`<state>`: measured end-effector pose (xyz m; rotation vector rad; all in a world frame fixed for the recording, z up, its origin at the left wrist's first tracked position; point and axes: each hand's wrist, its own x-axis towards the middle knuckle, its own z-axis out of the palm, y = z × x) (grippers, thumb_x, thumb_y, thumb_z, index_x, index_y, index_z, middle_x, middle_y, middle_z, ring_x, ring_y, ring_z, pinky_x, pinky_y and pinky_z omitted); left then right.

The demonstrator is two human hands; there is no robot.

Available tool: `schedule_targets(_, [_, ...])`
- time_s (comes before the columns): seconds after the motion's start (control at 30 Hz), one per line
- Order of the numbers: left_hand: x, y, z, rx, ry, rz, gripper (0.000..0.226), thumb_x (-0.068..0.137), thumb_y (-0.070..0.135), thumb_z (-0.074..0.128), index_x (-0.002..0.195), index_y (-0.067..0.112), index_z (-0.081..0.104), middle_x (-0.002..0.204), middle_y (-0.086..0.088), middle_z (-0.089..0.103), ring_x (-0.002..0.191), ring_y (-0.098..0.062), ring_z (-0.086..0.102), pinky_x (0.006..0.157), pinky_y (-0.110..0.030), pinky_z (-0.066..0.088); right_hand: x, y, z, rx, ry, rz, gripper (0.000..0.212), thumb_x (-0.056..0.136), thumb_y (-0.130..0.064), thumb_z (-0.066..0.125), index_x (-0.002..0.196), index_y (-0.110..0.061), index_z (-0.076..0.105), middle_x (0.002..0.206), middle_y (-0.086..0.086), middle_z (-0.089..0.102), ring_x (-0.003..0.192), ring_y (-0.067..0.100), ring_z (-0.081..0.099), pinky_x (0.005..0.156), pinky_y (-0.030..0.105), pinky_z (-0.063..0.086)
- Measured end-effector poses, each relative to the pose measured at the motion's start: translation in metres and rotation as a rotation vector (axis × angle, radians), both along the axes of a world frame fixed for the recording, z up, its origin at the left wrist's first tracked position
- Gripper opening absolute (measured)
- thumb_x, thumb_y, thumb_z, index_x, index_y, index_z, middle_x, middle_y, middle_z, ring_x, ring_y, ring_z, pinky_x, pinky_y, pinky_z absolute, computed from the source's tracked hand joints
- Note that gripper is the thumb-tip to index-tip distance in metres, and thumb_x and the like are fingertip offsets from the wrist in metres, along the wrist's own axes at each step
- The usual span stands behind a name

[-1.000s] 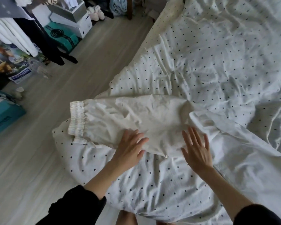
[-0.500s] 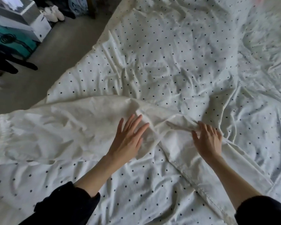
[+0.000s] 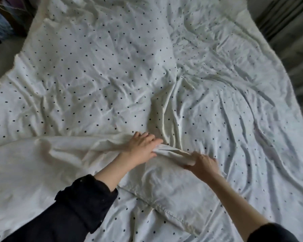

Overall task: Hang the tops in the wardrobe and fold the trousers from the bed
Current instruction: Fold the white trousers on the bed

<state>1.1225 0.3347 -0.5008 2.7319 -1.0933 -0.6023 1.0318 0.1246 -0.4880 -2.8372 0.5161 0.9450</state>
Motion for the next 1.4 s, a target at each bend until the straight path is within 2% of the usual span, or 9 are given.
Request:
schedule_targets(0.27, [-0.005, -0.072, 0.006, -0.056, 0.121, -0.091, 0.027, 0.093, 0.013, 0.043, 0.116, 0.017, 0.057, 0.112, -0.006, 0.062, 0.105, -0.027, 0.057, 0.081, -0.033, 0.038, 0.003, -0.071, 0.021, 0.085, 0.045, -0.223, 0.01, 0.086, -0.027, 0.056, 0.085, -0.022, 0.065, 0.103, 0.008, 0.067, 0.103, 0.029, 0.059, 0.088, 0.035, 0.036])
schedule_targets(0.37, [0.027, -0.094, 0.013, -0.206, 0.251, 0.175, 0.018, 0.094, 0.02, 0.05, 0.099, 0.01, 0.064, 0.095, -0.015, 0.066, 0.093, -0.033, 0.06, 0.073, -0.036, 0.042, 0.047, -0.098, 0.038, -0.04, -0.189, -0.185, 0.016, 0.088, -0.026, 0.053, 0.094, -0.023, 0.068, 0.103, 0.008, 0.068, 0.102, 0.028, 0.059, 0.091, 0.035, 0.032])
schedule_targets(0.47, [0.069, -0.107, 0.014, -0.35, 0.216, 0.337, 0.021, 0.092, 0.014, 0.053, 0.111, 0.009, 0.061, 0.103, -0.013, 0.067, 0.096, -0.031, 0.062, 0.08, -0.038, 0.047, 0.094, -0.127, 0.048, 0.026, -0.442, -0.25, 0.025, 0.088, -0.031, 0.057, 0.111, -0.023, 0.063, 0.111, 0.004, 0.066, 0.109, 0.026, 0.054, 0.09, 0.037, 0.031])
schedule_targets(0.6, [0.079, -0.111, 0.008, -0.394, 0.111, 0.288, 0.035, 0.088, 0.01, 0.057, 0.122, 0.017, 0.053, 0.115, -0.005, 0.057, 0.1, -0.029, 0.06, 0.081, -0.041, 0.048, 0.08, -0.139, 0.033, 0.263, -0.386, -0.528, 0.054, 0.085, -0.044, 0.063, 0.13, -0.017, 0.048, 0.116, 0.004, 0.061, 0.112, 0.025, 0.055, 0.09, 0.038, 0.043])
schedule_targets(0.9, [0.075, -0.127, -0.004, -0.278, 0.064, 0.244, 0.033, 0.084, 0.028, 0.066, 0.116, 0.022, 0.059, 0.118, 0.0, 0.053, 0.106, -0.021, 0.057, 0.081, -0.032, 0.043, 0.014, -0.134, 0.005, 0.478, -0.175, -0.723, 0.035, 0.08, -0.039, 0.07, 0.061, -0.017, 0.049, 0.057, -0.004, 0.05, 0.051, 0.011, 0.046, 0.046, 0.024, 0.031])
schedule_targets(1.07, [0.088, -0.148, 0.01, -0.219, 0.237, 0.253, 0.011, 0.087, 0.021, 0.063, 0.095, 0.015, 0.067, 0.106, -0.002, 0.064, 0.101, -0.022, 0.059, 0.083, -0.031, 0.044, 0.016, -0.147, 0.013, 0.529, -0.231, -0.717, 0.021, 0.087, -0.026, 0.062, 0.07, -0.015, 0.058, 0.068, 0.001, 0.055, 0.066, 0.017, 0.051, 0.059, 0.027, 0.037])
schedule_targets(1.2, [0.103, -0.185, 0.029, -0.433, 0.299, 0.286, 0.004, 0.088, 0.012, 0.06, 0.089, 0.013, 0.064, 0.086, 0.0, 0.064, 0.083, -0.017, 0.058, 0.066, -0.019, 0.035, 0.023, -0.182, 0.028, 0.298, -0.398, -0.725, 0.012, 0.089, -0.031, 0.061, 0.082, -0.021, 0.063, 0.091, 0.005, 0.067, 0.087, 0.025, 0.059, 0.072, 0.032, 0.04])
schedule_targets(1.27, [0.107, -0.205, 0.028, -0.439, 0.277, 0.248, 0.007, 0.09, 0.012, 0.058, 0.093, 0.009, 0.063, 0.088, -0.002, 0.065, 0.087, -0.023, 0.06, 0.073, -0.024, 0.041, 0.031, -0.195, 0.03, 0.177, -0.408, -0.72, 0.012, 0.091, -0.032, 0.055, 0.082, -0.026, 0.062, 0.097, 0.006, 0.067, 0.098, 0.029, 0.058, 0.085, 0.037, 0.038])
schedule_targets(1.4, [0.114, -0.209, 0.015, -0.352, 0.26, 0.267, 0.015, 0.089, 0.024, 0.06, 0.099, 0.013, 0.058, 0.095, -0.002, 0.063, 0.095, -0.025, 0.06, 0.082, -0.037, 0.047, 0.034, -0.189, 0.015, 0.126, -0.467, -0.786, 0.034, 0.093, -0.035, 0.051, 0.122, -0.02, 0.055, 0.126, 0.007, 0.056, 0.122, 0.028, 0.046, 0.1, 0.046, 0.03])
